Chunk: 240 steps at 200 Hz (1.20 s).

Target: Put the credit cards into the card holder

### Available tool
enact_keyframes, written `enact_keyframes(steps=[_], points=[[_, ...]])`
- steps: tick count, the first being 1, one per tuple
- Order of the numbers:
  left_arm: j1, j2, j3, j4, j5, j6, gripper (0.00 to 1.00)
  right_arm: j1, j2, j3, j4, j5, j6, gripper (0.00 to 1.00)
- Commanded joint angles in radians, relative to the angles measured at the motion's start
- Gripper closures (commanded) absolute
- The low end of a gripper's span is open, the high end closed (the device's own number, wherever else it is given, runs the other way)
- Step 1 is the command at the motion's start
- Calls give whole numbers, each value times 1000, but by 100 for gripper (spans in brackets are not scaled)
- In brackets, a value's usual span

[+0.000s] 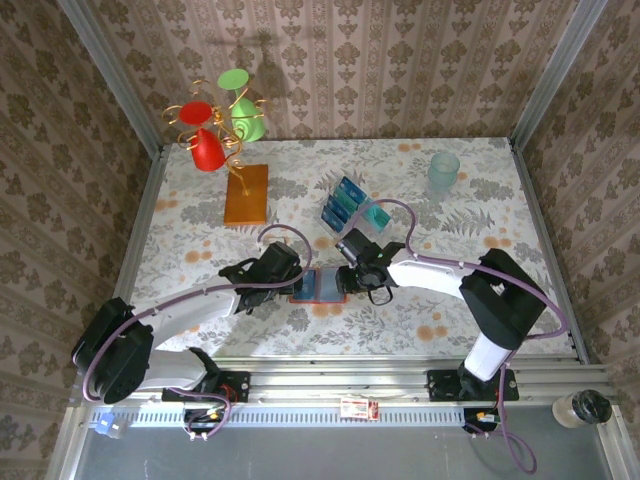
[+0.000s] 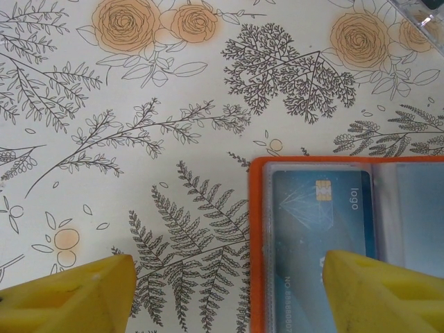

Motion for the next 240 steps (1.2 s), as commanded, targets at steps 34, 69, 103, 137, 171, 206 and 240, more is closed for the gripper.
enact_keyframes(steps=[34, 69, 103, 137, 171, 206, 240], points=[[-11, 12, 22, 6, -2, -4, 27, -15, -30, -8, 7, 24, 10, 82], [-16, 13, 20, 9, 0, -6, 27, -68, -70, -84, 111, -83, 57, 100], [-20, 21, 23, 13, 5, -8, 27, -134, -93, -184, 243, -199, 125, 100], [-26, 34, 35, 20, 9, -7, 27, -135, -118, -209, 243, -205, 136, 83], [-37, 50, 54, 24, 9, -10, 27, -133, -209, -190, 177, -154, 131, 72], [-52, 77, 74, 45, 17, -23, 27, -120, -234, -127, 118, -137, 104, 75], [-80, 119, 86, 64, 21, -40, 27, -95, -138, -35, 106, -168, 81, 85]])
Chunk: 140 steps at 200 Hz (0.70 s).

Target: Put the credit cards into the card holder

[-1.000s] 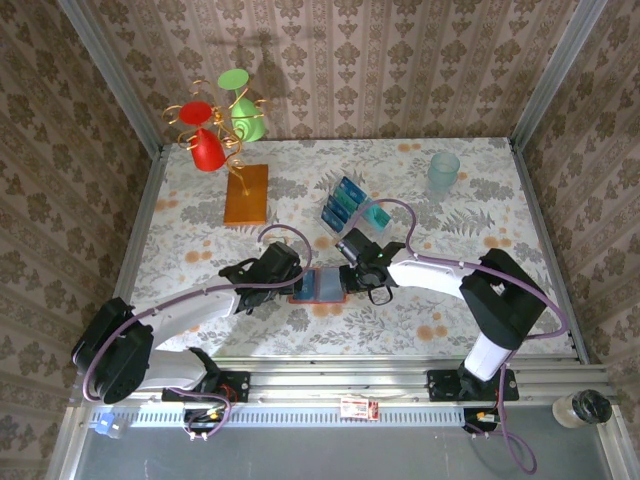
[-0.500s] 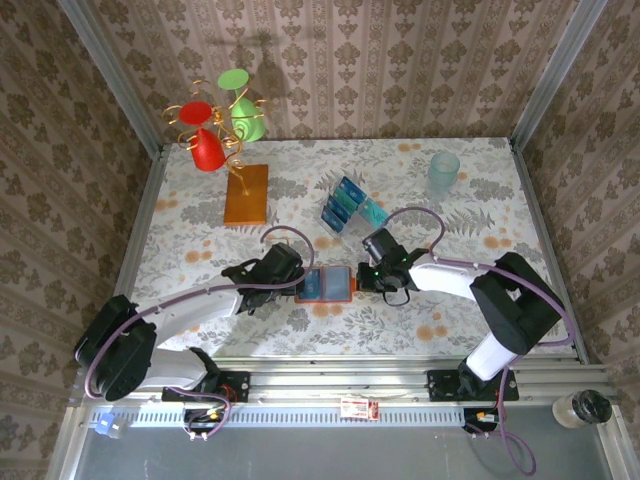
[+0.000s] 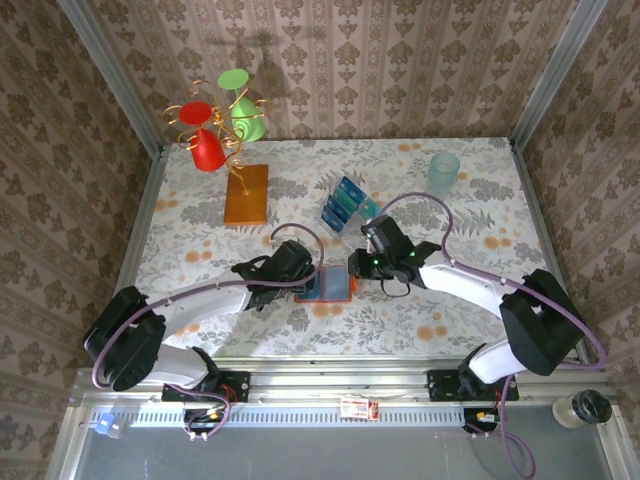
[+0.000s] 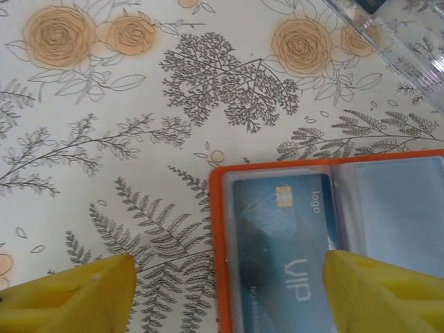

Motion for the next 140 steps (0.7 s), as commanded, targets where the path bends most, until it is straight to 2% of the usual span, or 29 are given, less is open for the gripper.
enact_keyframes(steps=[1, 71, 140], points=[[-22, 30, 27, 18, 7, -27, 27, 22, 69, 67, -40, -9, -21, 85], [-67, 77, 30, 29, -4, -48, 27, 35, 261, 161, -63, 0, -70, 99], [-75, 99, 38, 55, 2, -35, 27, 22, 289, 129, -44, -6, -78, 100]])
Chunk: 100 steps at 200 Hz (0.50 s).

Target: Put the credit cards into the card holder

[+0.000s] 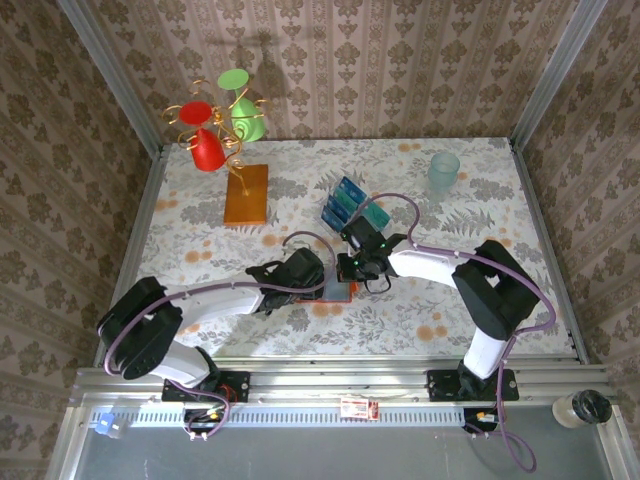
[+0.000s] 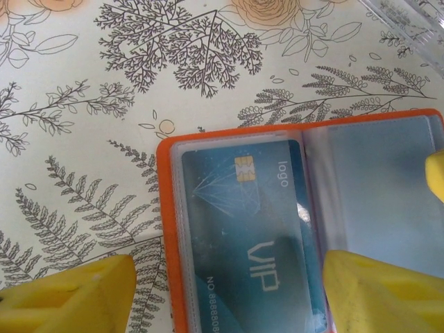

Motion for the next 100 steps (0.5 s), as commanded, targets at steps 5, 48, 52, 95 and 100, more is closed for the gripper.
enact_keyframes(steps=[5, 48, 52, 95, 100], points=[[-12, 16, 33, 18, 1, -4, 27, -7, 30, -7, -4, -1, -23, 100], [-16, 39, 30, 53, 16, 6, 27, -9, 74, -6, 32, -80, -15, 100], [-17, 41, 29, 57, 18, 6, 27, -9, 75, -8, 35, -84, -14, 100], [-22, 56, 23, 78, 24, 14, 26, -9, 84, -13, 53, -99, -2, 100], [-22, 58, 22, 81, 25, 15, 26, -9, 84, -14, 56, -101, -1, 100]])
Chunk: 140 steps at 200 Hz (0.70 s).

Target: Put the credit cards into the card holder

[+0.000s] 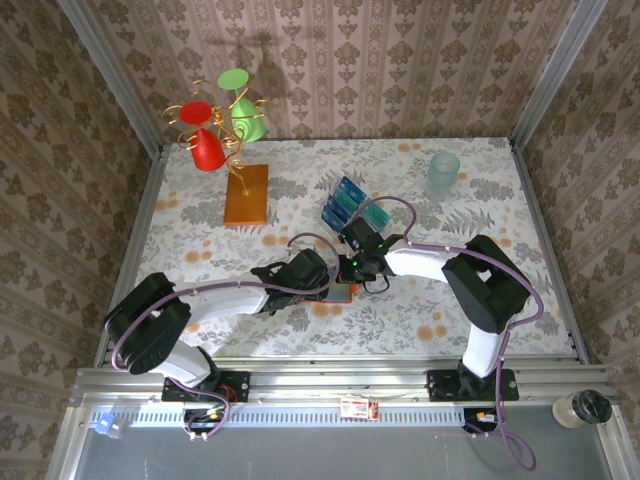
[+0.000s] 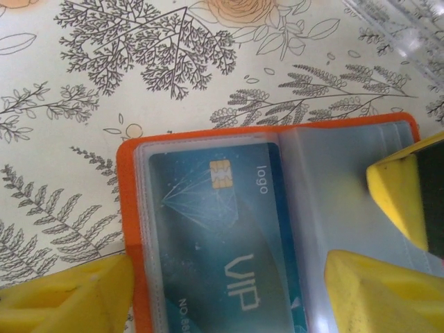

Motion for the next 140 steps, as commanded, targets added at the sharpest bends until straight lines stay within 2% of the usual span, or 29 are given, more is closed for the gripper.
enact_keyframes(steps=[1, 68, 120, 140], points=[[-9, 21, 20, 23, 10, 13, 26, -3, 25, -14, 5, -33, 2, 100], [-12, 56, -2, 31, -3, 18, 26, -3, 30, -18, 21, -42, 16, 100], [-12, 83, -14, 21, -18, 14, 33, -10, 3, -5, 9, -46, 18, 100], [-12, 90, -16, 21, -20, 11, 35, -23, -35, -12, 8, -43, 22, 96]])
